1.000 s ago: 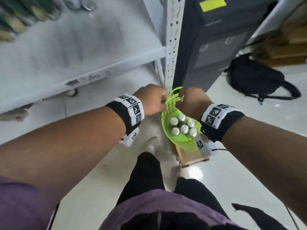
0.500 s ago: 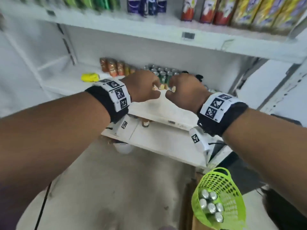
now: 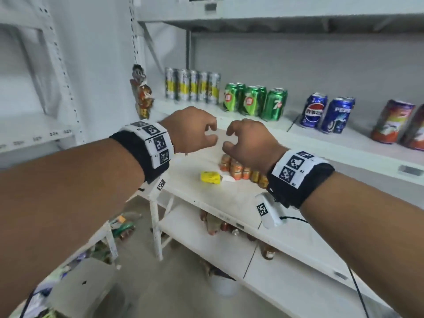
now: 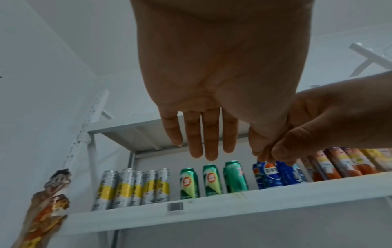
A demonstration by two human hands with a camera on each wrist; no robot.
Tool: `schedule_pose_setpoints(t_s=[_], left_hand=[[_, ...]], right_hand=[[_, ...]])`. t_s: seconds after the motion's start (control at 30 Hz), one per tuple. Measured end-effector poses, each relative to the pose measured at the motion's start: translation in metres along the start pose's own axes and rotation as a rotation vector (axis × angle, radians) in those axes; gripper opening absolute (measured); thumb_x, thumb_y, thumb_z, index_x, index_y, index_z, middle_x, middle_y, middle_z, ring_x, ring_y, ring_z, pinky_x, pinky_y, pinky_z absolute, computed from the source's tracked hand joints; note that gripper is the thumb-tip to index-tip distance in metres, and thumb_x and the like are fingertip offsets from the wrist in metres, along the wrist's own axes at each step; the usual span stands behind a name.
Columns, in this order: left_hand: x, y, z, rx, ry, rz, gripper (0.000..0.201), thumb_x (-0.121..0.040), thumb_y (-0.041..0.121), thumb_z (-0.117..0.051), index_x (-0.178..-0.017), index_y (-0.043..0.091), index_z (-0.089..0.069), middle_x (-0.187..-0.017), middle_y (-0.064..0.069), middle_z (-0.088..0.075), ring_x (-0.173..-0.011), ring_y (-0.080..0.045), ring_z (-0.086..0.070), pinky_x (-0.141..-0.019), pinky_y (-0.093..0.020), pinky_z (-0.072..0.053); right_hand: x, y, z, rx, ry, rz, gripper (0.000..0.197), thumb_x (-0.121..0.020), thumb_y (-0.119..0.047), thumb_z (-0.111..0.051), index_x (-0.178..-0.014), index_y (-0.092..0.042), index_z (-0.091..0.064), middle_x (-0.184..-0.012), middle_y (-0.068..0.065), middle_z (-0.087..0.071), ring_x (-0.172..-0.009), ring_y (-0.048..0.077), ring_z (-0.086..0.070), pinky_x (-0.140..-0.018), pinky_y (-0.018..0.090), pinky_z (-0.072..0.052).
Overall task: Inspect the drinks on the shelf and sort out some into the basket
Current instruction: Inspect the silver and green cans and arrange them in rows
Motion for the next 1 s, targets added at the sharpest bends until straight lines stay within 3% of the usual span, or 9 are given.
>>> schedule_pose_setpoints(t_s=[0.27,0.4,0.57,0.63,0.73,0.83,1.0], left_hand=[[-0.050,-0.091,0.018,0.014,0.057,0.016,0.039,-0.100,0.047,-0.067,-0.128,0.020,-0.073,-0.118,0.001,-0.072,-0.110,-0.021,-0.064,-0.097,-0.039,-0.053],[-0.107,-0.131,0.017,0.014,0.102,0.030,0.035,-0.100,0.046,-0.066,-0.125,0.022,-0.074,-0.117,0.003,-0.072,-0.111,-0.021,-0.064,-0.099,-0.040,-0.053],[-0.187,-0.176,0.017,-0.020,0.169,0.019,0.028,-0.096,0.043,-0.069,-0.114,0.023,-0.078,-0.101,0.005,-0.069,-0.098,-0.021,-0.064,-0.090,-0.037,-0.053],[-0.221,-0.195,0.015,-0.033,0.161,0.035,0.034,-0.094,0.047,-0.067,-0.118,0.023,-0.075,-0.104,0.002,-0.071,-0.100,-0.023,-0.065,-0.090,-0.037,-0.053],[-0.264,-0.224,0.010,-0.032,0.148,0.063,0.061,-0.084,0.060,-0.054,-0.129,0.022,-0.071,-0.117,-0.001,-0.071,-0.108,-0.023,-0.065,-0.097,-0.041,-0.054],[-0.303,-0.255,0.002,-0.030,0.133,0.073,0.055,-0.091,0.056,-0.063,-0.133,0.020,-0.069,-0.121,-0.003,-0.070,-0.113,-0.024,-0.063,-0.100,-0.041,-0.052],[-0.356,-0.305,-0.010,-0.049,0.109,0.013,0.045,-0.097,0.046,-0.068,-0.131,0.017,-0.069,-0.111,-0.001,-0.062,-0.112,-0.026,-0.062,-0.101,-0.044,-0.052]], right_hand=[[-0.115,-0.029,-0.018,0.026,0.054,0.039,0.040,-0.089,-0.043,-0.067,-0.120,-0.018,-0.068,-0.118,0.008,-0.068,-0.110,0.028,-0.062,-0.089,0.034,-0.049],[-0.184,-0.013,-0.024,0.051,0.086,0.033,0.038,-0.088,-0.040,-0.069,-0.118,-0.018,-0.069,-0.116,0.009,-0.066,-0.108,0.030,-0.062,-0.089,0.035,-0.048],[-0.276,0.006,-0.031,0.053,0.171,0.063,0.033,-0.086,-0.036,-0.073,-0.109,-0.013,-0.072,-0.103,0.013,-0.070,-0.101,0.033,-0.063,-0.085,0.034,-0.045],[-0.319,0.017,-0.037,0.030,0.172,0.063,0.032,-0.086,-0.037,-0.072,-0.110,-0.014,-0.071,-0.104,0.013,-0.070,-0.103,0.032,-0.062,-0.084,0.031,-0.042],[-0.378,0.030,-0.051,0.016,0.170,0.052,0.033,-0.086,-0.036,-0.071,-0.113,-0.017,-0.070,-0.111,0.010,-0.069,-0.109,0.029,-0.061,-0.083,0.029,-0.039],[-0.429,0.037,-0.066,0.016,0.181,0.056,0.033,-0.085,-0.038,-0.073,-0.110,-0.017,-0.070,-0.108,0.009,-0.070,-0.103,0.027,-0.061,-0.077,0.027,-0.035],[-0.498,0.039,-0.092,0.092,0.119,0.009,0.038,-0.085,-0.042,-0.073,-0.112,-0.015,-0.067,-0.112,0.009,-0.069,-0.104,0.028,-0.061,-0.084,0.034,-0.049]])
Point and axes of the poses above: each hand's wrist, its own x-axis away from the middle knuckle, its own z-axis out of the back of the hand, y = z × x, the point moved 7 cm from there along -x, towards the middle knuckle
